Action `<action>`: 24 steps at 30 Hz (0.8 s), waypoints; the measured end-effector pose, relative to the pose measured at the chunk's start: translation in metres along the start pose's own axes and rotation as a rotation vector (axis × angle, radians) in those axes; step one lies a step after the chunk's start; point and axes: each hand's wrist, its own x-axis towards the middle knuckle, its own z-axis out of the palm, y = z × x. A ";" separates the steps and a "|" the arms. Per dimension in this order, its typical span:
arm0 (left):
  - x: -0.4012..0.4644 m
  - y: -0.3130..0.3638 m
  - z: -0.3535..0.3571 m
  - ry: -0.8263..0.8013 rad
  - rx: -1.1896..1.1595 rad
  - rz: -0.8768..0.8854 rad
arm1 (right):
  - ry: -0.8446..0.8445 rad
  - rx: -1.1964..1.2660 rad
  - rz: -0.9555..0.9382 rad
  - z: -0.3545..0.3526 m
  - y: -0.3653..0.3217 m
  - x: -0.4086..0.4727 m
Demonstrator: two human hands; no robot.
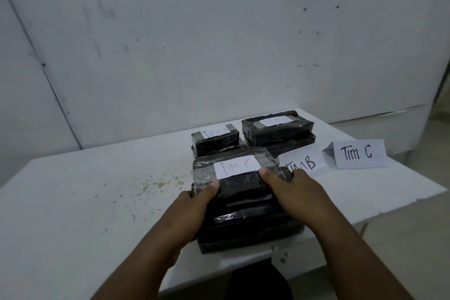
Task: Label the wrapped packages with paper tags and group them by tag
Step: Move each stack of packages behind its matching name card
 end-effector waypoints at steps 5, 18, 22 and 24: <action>-0.012 0.004 -0.011 0.077 -0.056 0.111 | 0.033 0.096 -0.103 -0.001 -0.011 -0.019; -0.021 0.095 -0.012 0.107 -0.138 0.453 | 0.102 0.645 -0.304 -0.074 -0.048 -0.009; 0.005 0.128 0.012 0.126 -0.153 0.509 | 0.061 0.847 -0.274 -0.093 -0.048 0.019; 0.018 0.146 0.027 0.140 -0.161 0.536 | 0.133 0.972 -0.263 -0.099 -0.049 0.035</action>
